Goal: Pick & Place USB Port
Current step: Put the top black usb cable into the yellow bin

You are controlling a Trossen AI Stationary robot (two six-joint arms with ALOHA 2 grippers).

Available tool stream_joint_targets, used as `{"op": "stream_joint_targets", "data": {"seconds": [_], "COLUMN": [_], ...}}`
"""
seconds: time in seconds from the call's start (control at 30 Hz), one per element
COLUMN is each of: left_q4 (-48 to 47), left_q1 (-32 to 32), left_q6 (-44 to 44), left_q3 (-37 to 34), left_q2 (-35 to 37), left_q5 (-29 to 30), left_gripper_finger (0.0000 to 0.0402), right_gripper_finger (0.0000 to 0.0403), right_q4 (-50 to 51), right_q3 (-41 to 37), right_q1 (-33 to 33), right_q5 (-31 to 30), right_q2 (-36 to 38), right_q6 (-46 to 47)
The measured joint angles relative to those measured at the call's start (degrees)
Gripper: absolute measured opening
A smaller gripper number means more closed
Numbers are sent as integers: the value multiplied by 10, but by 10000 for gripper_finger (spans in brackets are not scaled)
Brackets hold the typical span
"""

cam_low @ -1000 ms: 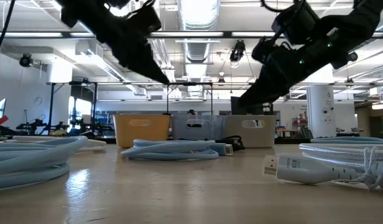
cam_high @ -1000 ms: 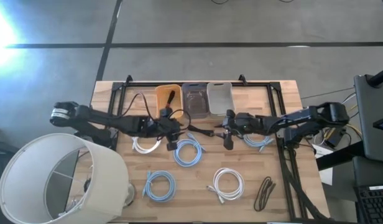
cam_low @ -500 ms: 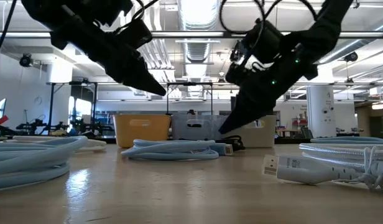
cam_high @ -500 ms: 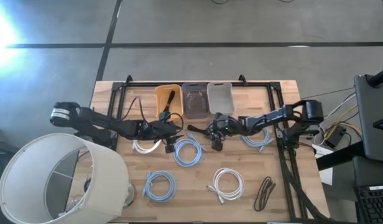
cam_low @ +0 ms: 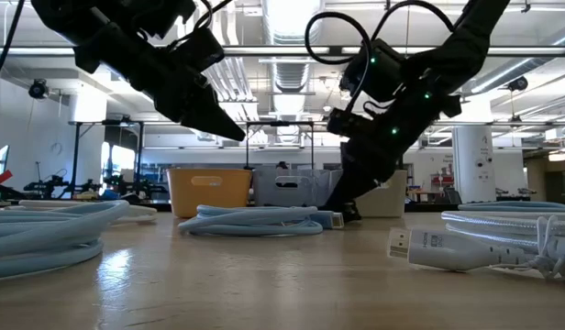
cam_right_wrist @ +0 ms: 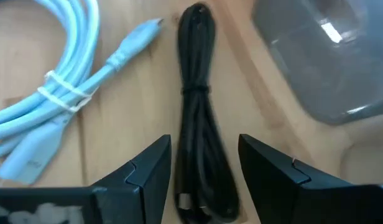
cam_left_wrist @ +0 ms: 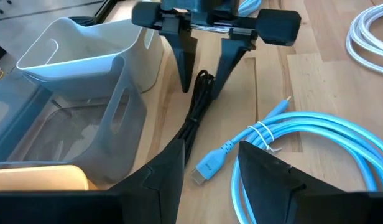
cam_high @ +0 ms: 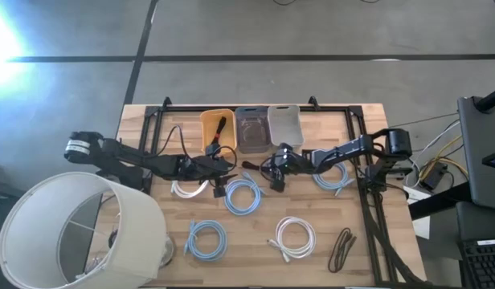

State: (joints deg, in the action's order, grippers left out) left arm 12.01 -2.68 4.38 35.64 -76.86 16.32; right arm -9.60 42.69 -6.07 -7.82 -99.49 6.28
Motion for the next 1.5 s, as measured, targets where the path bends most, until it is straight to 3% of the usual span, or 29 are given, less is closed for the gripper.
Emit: {"op": "stream_joint_targets", "data": {"seconds": [0.23, 0.6, 1.0, 1.23, 1.5], "left_q4": [0, 0, 0, 0, 0], "left_q1": [0, 0, 0, 0, 0], "left_q6": [0, 0, -3, -36, -16], "left_q3": [0, 0, 0, 0, 0], "left_q2": [0, 0, 0, 0, 0], "left_q5": [0, 0, 0, 2, 1], "left_gripper_finger": [156, 156, 156, 156, 156], "right_gripper_finger": [180, 141, 63, 60, 56], "right_q4": [0, -1, -2, 2, 27], "right_q3": [-4, -17, -18, -6, 31], "right_q1": [0, 1, 1, 5, 24], "right_q5": [4, 4, 9, 36, 42], "right_q2": [0, 0, 0, 0, 4], "right_q6": [15, 30, 30, 30, 28]}}
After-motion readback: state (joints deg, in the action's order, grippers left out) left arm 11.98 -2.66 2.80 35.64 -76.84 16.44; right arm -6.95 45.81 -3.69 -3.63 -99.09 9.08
